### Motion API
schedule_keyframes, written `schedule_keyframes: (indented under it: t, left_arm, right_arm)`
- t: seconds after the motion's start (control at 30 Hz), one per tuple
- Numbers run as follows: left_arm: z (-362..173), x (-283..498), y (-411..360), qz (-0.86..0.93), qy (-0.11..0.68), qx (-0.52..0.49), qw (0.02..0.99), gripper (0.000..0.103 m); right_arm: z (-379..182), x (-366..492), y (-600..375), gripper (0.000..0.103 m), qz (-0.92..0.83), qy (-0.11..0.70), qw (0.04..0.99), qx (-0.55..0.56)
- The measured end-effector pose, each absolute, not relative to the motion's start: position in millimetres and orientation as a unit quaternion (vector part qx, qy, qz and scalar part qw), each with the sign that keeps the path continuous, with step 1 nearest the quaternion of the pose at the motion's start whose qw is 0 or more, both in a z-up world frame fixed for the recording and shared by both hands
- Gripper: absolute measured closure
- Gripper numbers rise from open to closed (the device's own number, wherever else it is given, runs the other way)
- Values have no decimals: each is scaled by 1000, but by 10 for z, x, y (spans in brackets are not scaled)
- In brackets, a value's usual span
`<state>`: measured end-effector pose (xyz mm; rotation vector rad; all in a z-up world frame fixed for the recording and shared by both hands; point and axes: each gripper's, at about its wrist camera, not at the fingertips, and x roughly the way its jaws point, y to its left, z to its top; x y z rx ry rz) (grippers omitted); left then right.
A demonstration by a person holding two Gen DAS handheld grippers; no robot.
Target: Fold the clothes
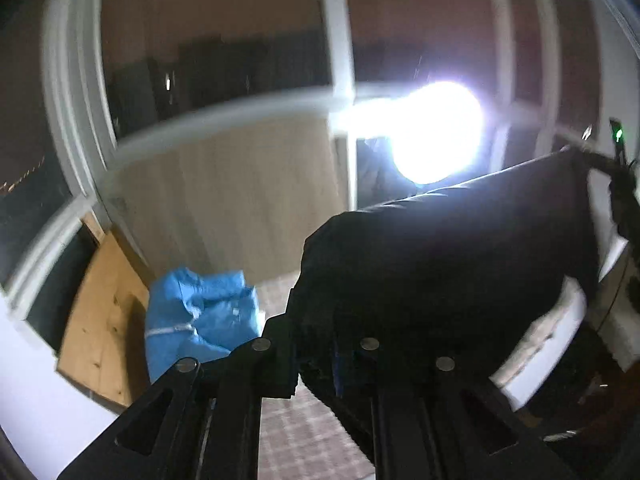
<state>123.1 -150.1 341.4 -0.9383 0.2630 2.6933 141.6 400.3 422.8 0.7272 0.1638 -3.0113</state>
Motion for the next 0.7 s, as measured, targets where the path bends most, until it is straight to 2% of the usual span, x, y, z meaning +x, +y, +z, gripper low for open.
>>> schedule_keyframes:
  t: [0.1,0.17,0.3,0.4,0.47,0.53,0.57,0.6,0.67,0.7]
  left_arm:
    - [2725,318,-1466,905,99,-396,117,92]
    - [2212,-215,-1433,888,109,-437,94,93]
    - [1243,-1185,-1363,857,112,-501,47,92]
    - [736,-1611,-1271,828,142,-542,4,76]
    - [632,-1721,-1275,818,158,-553,-13,76]
    - [685,-1658,-1329,818,156,-554,-2,74]
    - [746,-1612,-1370,818,154,-554,2,74]
    - [843,-1493,-1401,819,147,-554,2,75]
    - [1024,-1218,-1437,820,137,-555,14,73]
    - [1103,-992,-1465,823,133,-552,25,66]
  right_arm:
    - [3465,416,3804,101,-944,125,2,305]
    - [2849,-295,3685,101,-922,143,5,359]
    - [1909,-1357,3379,101,-890,207,-10,406]
    - [1299,-1983,3196,98,-856,244,-12,455]
    - [1033,-2143,3146,92,-830,258,-12,495]
    - [956,-2161,3075,76,-811,309,-30,496]
    - [951,-2156,3047,61,-802,337,-38,492]
    - [1028,-2096,3064,55,-804,342,-32,486]
    - [1249,-1951,3130,55,-815,332,-17,475]
    - [1394,-1859,3186,55,-826,311,-8,471]
